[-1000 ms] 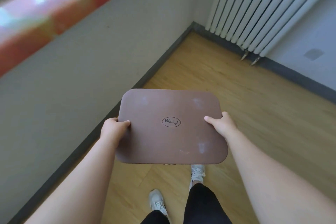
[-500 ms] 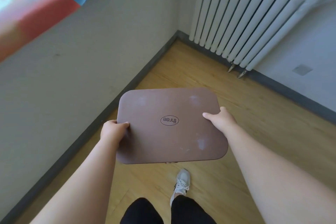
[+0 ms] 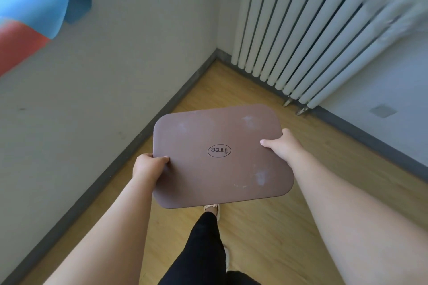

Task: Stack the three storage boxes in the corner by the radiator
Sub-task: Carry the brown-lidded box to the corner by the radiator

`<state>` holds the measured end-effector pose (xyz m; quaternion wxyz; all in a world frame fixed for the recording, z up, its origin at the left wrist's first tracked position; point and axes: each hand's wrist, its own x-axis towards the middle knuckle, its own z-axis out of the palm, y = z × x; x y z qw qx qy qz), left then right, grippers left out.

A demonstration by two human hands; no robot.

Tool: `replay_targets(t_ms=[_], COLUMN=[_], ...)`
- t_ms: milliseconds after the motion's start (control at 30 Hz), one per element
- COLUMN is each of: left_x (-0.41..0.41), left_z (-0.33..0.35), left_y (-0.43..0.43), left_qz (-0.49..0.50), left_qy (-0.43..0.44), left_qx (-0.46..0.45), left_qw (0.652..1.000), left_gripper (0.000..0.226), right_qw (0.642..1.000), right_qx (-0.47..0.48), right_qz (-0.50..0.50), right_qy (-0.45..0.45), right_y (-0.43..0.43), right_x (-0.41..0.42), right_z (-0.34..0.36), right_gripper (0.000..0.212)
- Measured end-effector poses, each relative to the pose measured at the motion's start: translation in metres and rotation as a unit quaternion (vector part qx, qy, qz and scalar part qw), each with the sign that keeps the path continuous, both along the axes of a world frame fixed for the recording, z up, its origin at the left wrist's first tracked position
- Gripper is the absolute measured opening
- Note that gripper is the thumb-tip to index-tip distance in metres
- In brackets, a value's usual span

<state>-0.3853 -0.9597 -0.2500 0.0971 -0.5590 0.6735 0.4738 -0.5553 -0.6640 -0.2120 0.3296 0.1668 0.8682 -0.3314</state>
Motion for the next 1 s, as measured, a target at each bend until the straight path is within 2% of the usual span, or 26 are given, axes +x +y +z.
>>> replay_targets(t_ms=[133,267,500,600,1000], left_x=[-0.054,-0.103,-0.177,-0.202,-0.294], left_z=[-0.007,-0.013,-0.019,-0.023,-0.059], left_y=[-0.014,-0.028,-0.046,-0.049,-0.02], left_qz=[0.013,0.017,0.014,0.028,0.199], left_qy=[-0.02,-0.044,-0.073,-0.083,-0.113], left_qx=[0.032,0.052,0.043,0.041,0.033], left_qw=[0.999,0.998,0.996,0.995,0.973], left_gripper=[0.037,0.023,0.028,0.032,0.031], right_qw=[1.0,1.0,0.999,0.998,0.978], right_qx=[0.01,0.013,0.01,0.027,0.038], right_qz=[0.007,0.007,0.035,0.064,0.202], right_qy=[-0.01,-0.015,-0.003,-0.009,-0.025], right_y=[-0.018,-0.036,-0.07,-0.084,-0.137], right_x=[-0.06,-0.116,-0.208,-0.244,-0.39], right_z=[-0.004,-0.01,-0.019,-0.025,-0.08], right_gripper=[0.077,0.088,0.076,0.078,0.073])
